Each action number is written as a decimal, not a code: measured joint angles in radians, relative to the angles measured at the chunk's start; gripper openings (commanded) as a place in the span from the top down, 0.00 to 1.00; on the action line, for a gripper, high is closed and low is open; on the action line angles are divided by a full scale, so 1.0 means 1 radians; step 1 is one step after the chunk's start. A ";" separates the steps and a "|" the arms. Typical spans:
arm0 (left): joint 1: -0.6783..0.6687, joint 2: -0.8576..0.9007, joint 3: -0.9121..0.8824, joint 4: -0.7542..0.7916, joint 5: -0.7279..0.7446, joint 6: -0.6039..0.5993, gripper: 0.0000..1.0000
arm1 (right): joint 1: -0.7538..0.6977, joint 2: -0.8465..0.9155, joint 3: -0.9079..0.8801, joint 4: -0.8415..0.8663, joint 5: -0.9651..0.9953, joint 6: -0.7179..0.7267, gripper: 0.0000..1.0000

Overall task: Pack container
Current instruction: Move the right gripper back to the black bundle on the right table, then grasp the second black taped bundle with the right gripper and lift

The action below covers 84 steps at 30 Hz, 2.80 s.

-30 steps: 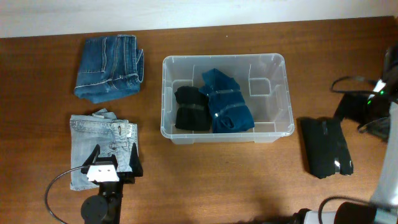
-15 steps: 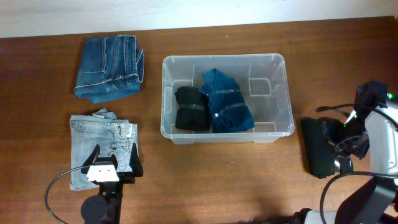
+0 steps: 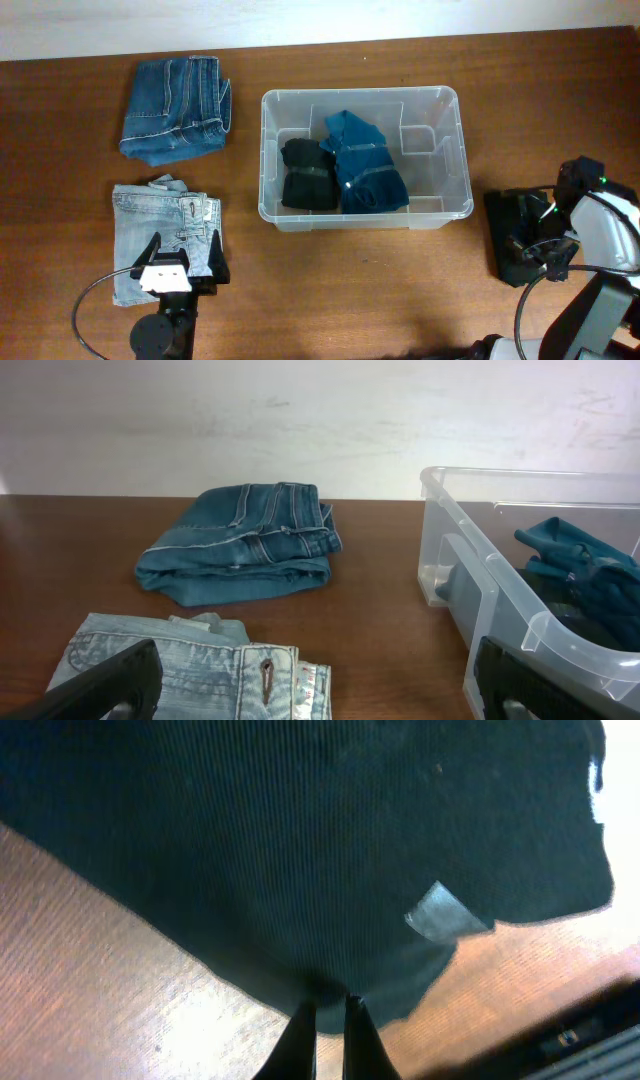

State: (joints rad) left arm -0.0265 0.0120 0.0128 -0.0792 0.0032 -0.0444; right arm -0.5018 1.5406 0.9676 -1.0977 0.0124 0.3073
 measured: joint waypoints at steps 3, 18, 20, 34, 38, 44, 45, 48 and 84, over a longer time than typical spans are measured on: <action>0.000 0.000 0.000 0.000 0.000 0.000 0.01 | 0.000 0.016 -0.007 0.035 -0.003 0.004 0.96; 0.000 0.000 0.000 0.000 0.000 0.000 0.01 | -0.004 0.112 0.002 0.352 0.005 0.037 0.96; 0.000 0.000 0.000 0.000 0.000 0.000 0.01 | -0.016 0.124 0.017 0.394 0.007 0.037 0.96; 0.000 0.000 0.000 0.000 0.000 0.000 0.01 | -0.235 0.164 0.230 0.315 -0.021 0.048 0.96; 0.000 0.000 0.000 0.000 0.000 0.000 0.01 | -0.208 0.169 0.397 0.152 -0.027 -0.041 0.74; 0.000 0.000 0.000 0.000 0.000 0.000 0.01 | -0.078 0.169 0.505 0.049 0.030 -0.221 0.09; 0.000 0.000 0.000 0.000 0.000 0.000 0.01 | -0.031 0.170 0.499 0.034 0.074 -0.241 0.07; 0.000 0.000 0.000 0.000 0.000 0.000 0.01 | 0.090 0.170 0.475 0.003 0.255 -0.239 0.08; 0.000 0.000 0.000 0.000 0.000 0.000 0.01 | 0.235 0.249 0.214 0.116 0.497 -0.376 0.16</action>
State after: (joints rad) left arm -0.0265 0.0120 0.0128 -0.0792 0.0032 -0.0444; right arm -0.2668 1.7897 1.1812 -0.9821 0.5098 -0.0685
